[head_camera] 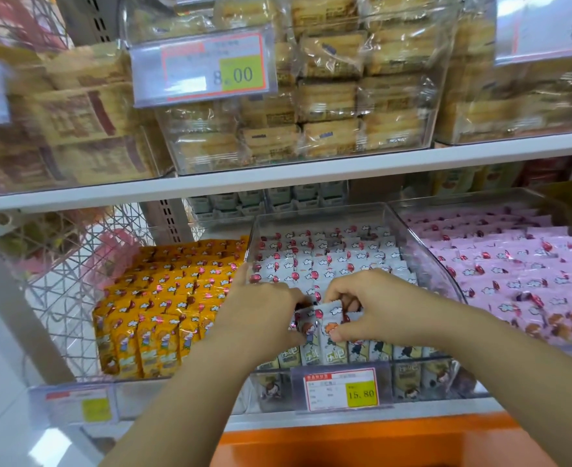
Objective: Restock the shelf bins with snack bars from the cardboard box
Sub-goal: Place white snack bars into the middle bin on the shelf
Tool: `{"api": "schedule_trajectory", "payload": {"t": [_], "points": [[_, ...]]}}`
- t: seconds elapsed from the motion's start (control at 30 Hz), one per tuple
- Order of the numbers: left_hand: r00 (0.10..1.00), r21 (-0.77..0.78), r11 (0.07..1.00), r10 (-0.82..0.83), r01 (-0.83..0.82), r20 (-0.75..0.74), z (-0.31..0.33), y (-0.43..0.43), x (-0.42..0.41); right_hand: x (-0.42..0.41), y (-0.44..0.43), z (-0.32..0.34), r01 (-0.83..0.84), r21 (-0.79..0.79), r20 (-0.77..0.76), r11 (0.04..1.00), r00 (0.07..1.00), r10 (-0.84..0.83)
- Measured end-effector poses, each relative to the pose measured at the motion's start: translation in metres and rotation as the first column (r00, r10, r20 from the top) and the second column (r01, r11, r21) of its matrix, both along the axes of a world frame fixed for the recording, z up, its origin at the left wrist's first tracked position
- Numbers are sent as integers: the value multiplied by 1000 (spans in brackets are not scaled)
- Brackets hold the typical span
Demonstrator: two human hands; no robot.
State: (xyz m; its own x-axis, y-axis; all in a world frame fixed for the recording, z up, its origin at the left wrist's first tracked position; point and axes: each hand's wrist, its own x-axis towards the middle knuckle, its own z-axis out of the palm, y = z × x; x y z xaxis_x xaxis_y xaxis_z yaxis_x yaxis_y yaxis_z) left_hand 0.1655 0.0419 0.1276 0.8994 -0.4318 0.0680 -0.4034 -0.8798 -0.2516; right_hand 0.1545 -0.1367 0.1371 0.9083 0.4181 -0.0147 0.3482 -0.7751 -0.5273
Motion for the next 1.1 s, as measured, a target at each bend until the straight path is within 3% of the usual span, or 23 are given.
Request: {"api": "schedule_trajectory", "payload": {"t": [0.1,0.5,0.8,0.97,1.1], "points": [[1000,45,999,-4,5,-16,1,-2,-1,-2,-1,1,-12,14,-4,1000,1000,12],[999,-89,996,-20,16,-46,8,0,-2,-3,-4,2,16,17,95,1000,995,-18],[998,-79,996,-52,49,-40,1,-2,4,-3,7,-17,-50,-195,84,979,994,68],[998,-65,996,-64,62,-22,-1,1,4,-4,1,-17,-26,-113,84,993,996,36],[997,-117,990,-78,80,30,3,5,-6,-19,-6,-1,-20,-76,193,997,981,34]]}}
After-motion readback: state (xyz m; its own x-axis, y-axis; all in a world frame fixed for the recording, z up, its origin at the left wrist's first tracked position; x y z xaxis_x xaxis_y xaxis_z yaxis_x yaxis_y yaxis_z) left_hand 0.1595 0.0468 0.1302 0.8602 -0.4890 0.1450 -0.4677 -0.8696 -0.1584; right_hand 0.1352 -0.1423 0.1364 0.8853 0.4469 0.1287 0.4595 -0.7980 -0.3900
